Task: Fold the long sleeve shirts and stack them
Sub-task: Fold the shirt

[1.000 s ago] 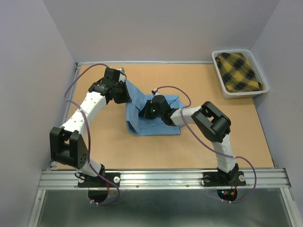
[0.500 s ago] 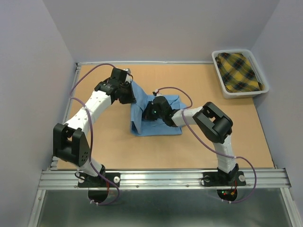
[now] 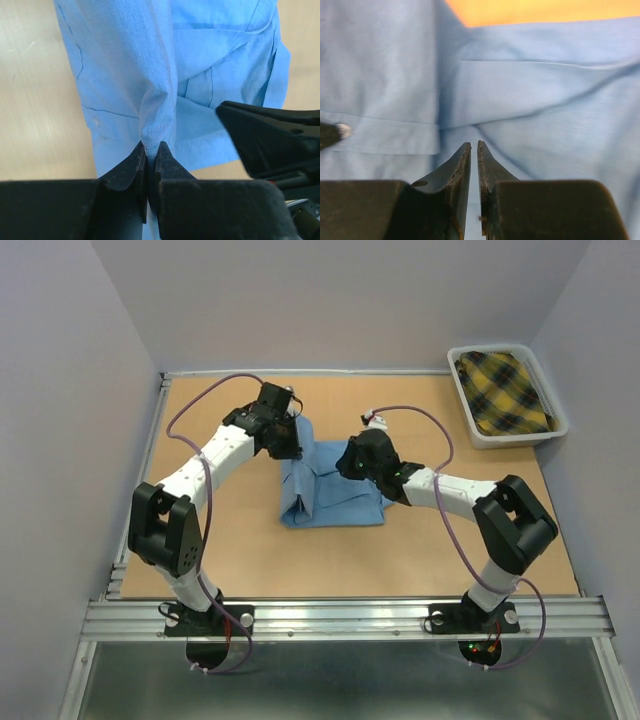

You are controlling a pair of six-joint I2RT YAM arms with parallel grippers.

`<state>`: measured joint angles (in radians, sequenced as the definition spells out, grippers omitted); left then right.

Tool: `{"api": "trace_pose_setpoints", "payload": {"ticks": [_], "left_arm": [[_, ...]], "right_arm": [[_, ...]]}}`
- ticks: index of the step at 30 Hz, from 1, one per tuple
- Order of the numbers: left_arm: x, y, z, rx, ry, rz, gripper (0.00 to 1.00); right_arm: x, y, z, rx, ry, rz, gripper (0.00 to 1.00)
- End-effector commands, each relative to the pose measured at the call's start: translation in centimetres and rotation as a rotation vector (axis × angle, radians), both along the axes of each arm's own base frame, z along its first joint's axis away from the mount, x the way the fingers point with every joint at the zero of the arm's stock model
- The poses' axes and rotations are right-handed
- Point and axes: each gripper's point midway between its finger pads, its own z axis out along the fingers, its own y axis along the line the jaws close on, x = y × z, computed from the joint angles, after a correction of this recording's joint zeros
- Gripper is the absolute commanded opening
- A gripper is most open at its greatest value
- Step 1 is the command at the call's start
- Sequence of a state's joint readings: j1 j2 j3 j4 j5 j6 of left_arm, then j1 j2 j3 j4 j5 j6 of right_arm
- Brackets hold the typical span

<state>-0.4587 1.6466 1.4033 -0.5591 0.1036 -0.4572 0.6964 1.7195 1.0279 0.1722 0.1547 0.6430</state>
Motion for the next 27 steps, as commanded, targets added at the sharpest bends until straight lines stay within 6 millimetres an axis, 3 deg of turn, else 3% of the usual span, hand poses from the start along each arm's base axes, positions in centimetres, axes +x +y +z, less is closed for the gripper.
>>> {"api": "trace_pose_setpoints", "payload": {"ticks": [1, 2, 6, 10, 15, 20, 24, 27], "left_arm": [[1.1, -1.6, 2.5, -0.032, -0.062, 0.001, 0.00], [1.2, -1.8, 2.4, -0.030, -0.061, 0.000, 0.00], [0.9, -4.0, 2.0, -0.027, -0.048, -0.035, 0.00], [0.4, -6.2, 1.0, -0.016, -0.026, -0.073, 0.00], [0.0, -8.2, -0.4, 0.018, 0.007, -0.107, 0.00], [0.3, -10.4, -0.7, 0.035, 0.017, -0.128, 0.00], [0.2, -12.3, -0.9, 0.037, 0.023, -0.145, 0.00], [-0.2, -14.0, -2.1, 0.044, 0.041, -0.167, 0.00]], "right_arm": [[-0.3, -5.6, -1.3, -0.115, 0.022, -0.089, 0.17], [-0.5, -6.3, -0.6, -0.103, 0.016, -0.096, 0.17], [-1.2, -11.1, -2.0, -0.137, 0.055, -0.202, 0.22], [-1.7, -13.6, -2.9, -0.128, 0.092, -0.246, 0.26], [-2.5, -13.5, -4.6, -0.139, 0.142, -0.218, 0.27], [-3.6, -12.3, -8.6, -0.135, 0.262, -0.162, 0.27], [-4.1, -12.3, -9.5, -0.101, 0.281, -0.177, 0.26], [-4.5, -11.7, -10.2, -0.074, 0.307, -0.165, 0.27]]}}
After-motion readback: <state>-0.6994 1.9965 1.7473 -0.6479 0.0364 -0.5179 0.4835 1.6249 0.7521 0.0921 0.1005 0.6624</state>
